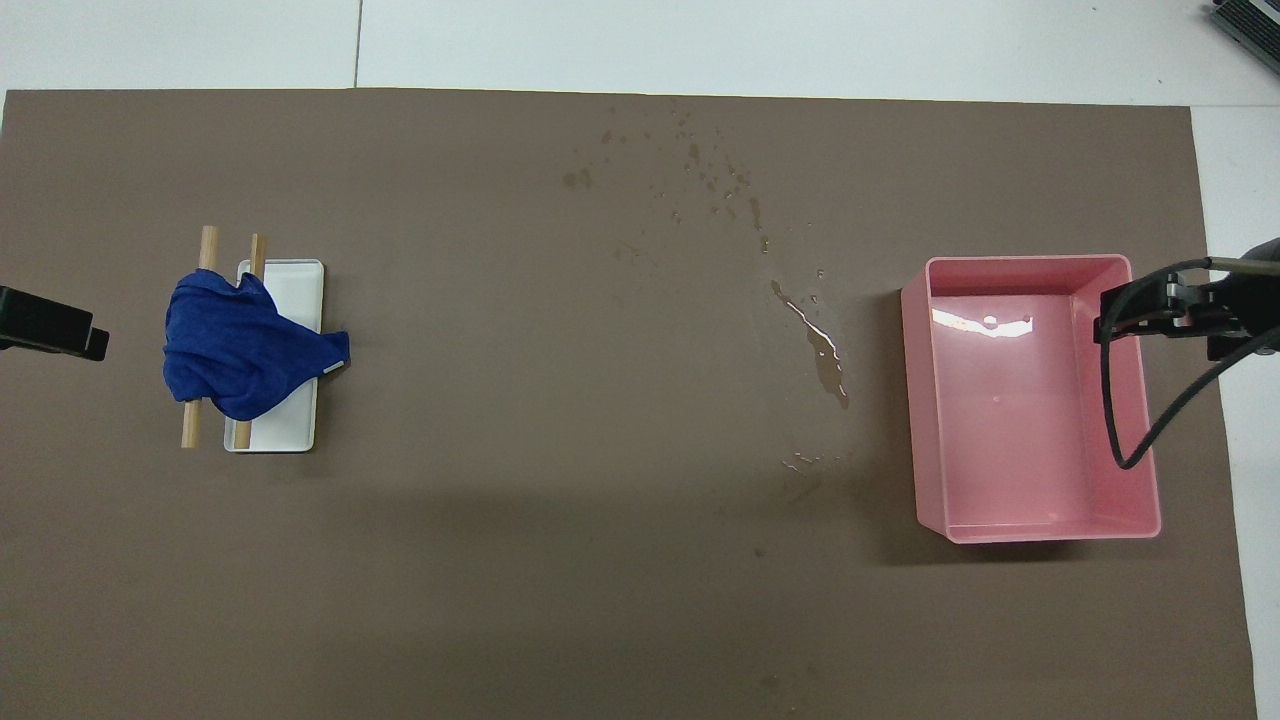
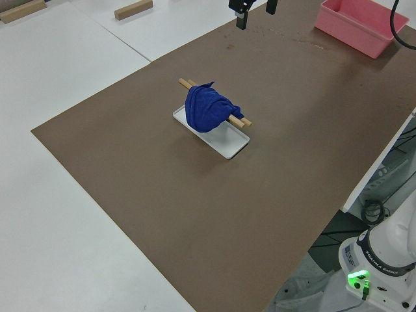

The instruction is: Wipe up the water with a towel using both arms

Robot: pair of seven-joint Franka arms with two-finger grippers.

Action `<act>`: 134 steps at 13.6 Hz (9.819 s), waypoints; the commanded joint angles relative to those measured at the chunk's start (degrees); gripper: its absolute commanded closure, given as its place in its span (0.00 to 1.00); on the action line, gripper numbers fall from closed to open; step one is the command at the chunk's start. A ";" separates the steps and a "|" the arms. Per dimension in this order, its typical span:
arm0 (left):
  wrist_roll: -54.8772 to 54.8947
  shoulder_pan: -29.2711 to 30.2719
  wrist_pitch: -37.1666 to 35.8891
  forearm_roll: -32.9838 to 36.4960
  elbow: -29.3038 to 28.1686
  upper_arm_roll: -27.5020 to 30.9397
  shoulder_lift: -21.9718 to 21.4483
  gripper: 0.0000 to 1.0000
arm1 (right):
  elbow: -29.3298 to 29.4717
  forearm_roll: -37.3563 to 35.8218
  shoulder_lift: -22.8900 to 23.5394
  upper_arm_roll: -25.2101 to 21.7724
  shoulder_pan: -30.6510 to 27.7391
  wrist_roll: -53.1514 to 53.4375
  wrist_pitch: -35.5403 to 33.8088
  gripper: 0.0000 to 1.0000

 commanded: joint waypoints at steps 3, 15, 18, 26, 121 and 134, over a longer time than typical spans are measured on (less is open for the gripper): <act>0.54 0.21 11.03 0.23 -9.03 0.12 -3.76 0.00 | -1.33 -0.20 -1.14 0.59 -0.70 -0.99 0.59 0.00; -7.99 3.64 44.60 -0.12 -32.41 0.12 1.68 0.00 | -1.33 -0.20 -1.14 0.59 -0.70 -0.99 0.59 0.00; -7.55 3.73 49.02 -0.12 -35.42 0.12 1.76 0.00 | -1.33 -0.20 -1.14 0.59 -0.70 -0.99 0.59 0.00; -8.17 2.93 50.70 -0.12 -36.13 0.12 2.56 0.58 | -1.33 -0.20 -1.14 0.59 -0.70 -0.99 0.59 0.00; -110.30 -7.97 46.65 -50.42 -23.21 -16.76 -5.79 0.00 | 0.25 36.45 9.94 1.47 23.38 89.11 30.30 1.00; -65.87 6.01 38.13 -14.73 -19.34 -16.24 -4.74 0.00 | -0.10 24.79 18.54 1.03 19.35 58.28 45.49 1.00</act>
